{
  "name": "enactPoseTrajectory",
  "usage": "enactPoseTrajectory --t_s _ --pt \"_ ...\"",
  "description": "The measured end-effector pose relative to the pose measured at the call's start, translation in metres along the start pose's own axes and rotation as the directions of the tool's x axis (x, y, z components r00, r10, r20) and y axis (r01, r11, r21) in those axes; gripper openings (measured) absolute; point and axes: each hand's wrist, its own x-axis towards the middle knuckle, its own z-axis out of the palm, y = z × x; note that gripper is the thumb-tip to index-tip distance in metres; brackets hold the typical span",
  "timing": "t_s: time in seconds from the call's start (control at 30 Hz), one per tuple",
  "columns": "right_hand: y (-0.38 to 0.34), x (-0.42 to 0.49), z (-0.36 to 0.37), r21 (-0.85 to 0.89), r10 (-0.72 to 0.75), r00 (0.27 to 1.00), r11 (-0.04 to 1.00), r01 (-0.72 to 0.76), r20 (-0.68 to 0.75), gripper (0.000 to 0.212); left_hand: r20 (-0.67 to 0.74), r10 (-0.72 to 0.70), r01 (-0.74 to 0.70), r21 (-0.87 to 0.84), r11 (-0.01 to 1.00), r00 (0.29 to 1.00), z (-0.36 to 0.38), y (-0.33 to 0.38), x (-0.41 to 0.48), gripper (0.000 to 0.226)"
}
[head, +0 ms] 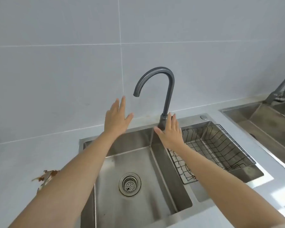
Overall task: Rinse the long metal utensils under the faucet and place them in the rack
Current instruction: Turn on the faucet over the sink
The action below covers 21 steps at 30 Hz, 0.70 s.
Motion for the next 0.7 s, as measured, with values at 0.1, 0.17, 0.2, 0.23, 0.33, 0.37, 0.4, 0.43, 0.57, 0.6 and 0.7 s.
enactPoseTrajectory --t_s 0.1,0.17,0.2,0.23,0.33,0.37,0.4,0.43,0.57,0.6,0.7 --pt "0.016 0.03 -0.018 0.214 0.142 0.989 0.966 -0.147 0.043 0.085 0.002 0.019 -0.019 -0.069 0.997 1.0 -0.014 0.033 0.034 0.07" --pt "0.022 0.051 -0.029 0.401 0.219 0.97 0.883 -0.243 0.105 0.085 0.0 0.013 -0.013 -0.124 0.992 1.0 -0.024 0.055 0.057 0.074" --pt "0.025 0.06 -0.032 0.492 0.257 0.956 0.82 -0.293 0.141 0.085 0.001 -0.004 0.004 -0.156 0.988 1.0 -0.025 0.063 0.065 0.076" --pt "0.028 0.068 -0.036 0.569 0.293 0.939 0.748 -0.342 0.18 0.084 0.001 -0.023 0.023 -0.191 0.981 1.0 -0.028 0.069 0.072 0.077" --pt "0.041 0.091 -0.042 0.679 0.358 0.87 0.546 -0.49 0.34 0.079 -0.006 -0.044 0.042 -0.18 0.983 0.999 -0.034 0.083 0.093 0.074" --pt "0.045 0.095 -0.044 0.696 0.362 0.848 0.488 -0.526 0.387 0.074 -0.02 -0.034 0.031 -0.142 0.989 0.999 -0.034 0.085 0.096 0.07" --pt "0.047 0.098 -0.044 0.71 0.357 0.832 0.439 -0.55 0.424 0.066 -0.038 -0.021 0.017 -0.104 0.994 0.999 -0.034 0.088 0.1 0.067" --pt "0.047 0.1 -0.045 0.719 0.344 0.817 0.394 -0.572 0.462 0.058 -0.051 -0.009 0.005 -0.072 0.997 0.999 -0.032 0.09 0.101 0.063" --pt "0.049 0.113 -0.042 0.737 0.267 0.76 0.201 -0.645 0.593 0.045 -0.078 0.004 -0.012 -0.1 0.995 0.997 -0.026 0.093 0.109 0.051" --pt "0.05 0.118 -0.037 0.729 0.253 0.745 0.173 -0.663 0.617 0.035 -0.079 -0.004 -0.005 -0.116 0.993 0.997 -0.026 0.093 0.111 0.051" --pt "0.052 0.13 -0.024 0.688 0.295 0.697 0.152 -0.71 0.654 0.021 -0.063 -0.006 -0.002 -0.116 0.993 0.998 -0.028 0.091 0.115 0.055"
